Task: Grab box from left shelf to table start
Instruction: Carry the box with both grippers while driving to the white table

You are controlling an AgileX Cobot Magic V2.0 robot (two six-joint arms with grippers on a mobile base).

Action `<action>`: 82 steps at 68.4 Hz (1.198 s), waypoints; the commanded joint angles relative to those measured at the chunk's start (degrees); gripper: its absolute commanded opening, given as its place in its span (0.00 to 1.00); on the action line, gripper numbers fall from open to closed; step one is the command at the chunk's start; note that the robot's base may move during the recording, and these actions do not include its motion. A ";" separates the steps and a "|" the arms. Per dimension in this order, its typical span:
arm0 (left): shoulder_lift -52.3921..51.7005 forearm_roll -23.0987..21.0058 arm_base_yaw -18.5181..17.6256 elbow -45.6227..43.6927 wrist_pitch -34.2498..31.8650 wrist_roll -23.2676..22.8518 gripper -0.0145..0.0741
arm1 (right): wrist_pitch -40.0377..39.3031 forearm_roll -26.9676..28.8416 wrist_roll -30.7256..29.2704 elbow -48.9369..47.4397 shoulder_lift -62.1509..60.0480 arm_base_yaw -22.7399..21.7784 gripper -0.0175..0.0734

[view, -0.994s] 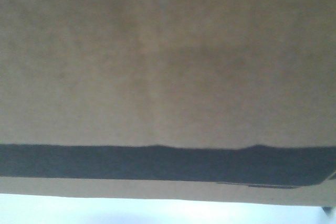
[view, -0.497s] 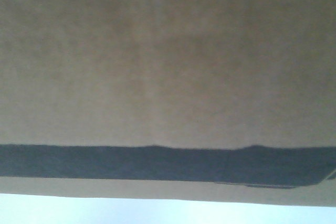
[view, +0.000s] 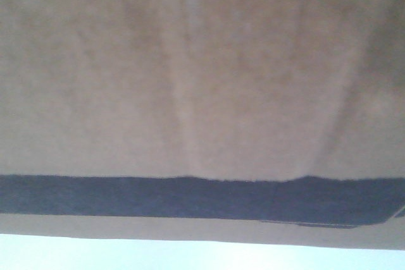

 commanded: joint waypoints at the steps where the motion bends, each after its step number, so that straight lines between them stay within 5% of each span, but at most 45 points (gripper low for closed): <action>1: -0.27 -18.20 -2.39 -2.39 -6.22 7.01 0.06 | -12.62 4.53 -4.83 -1.94 0.66 0.27 0.27; 82: -0.27 -18.20 -2.39 -2.39 -6.22 7.01 0.06 | -12.63 4.53 -4.83 -1.94 0.69 0.27 0.27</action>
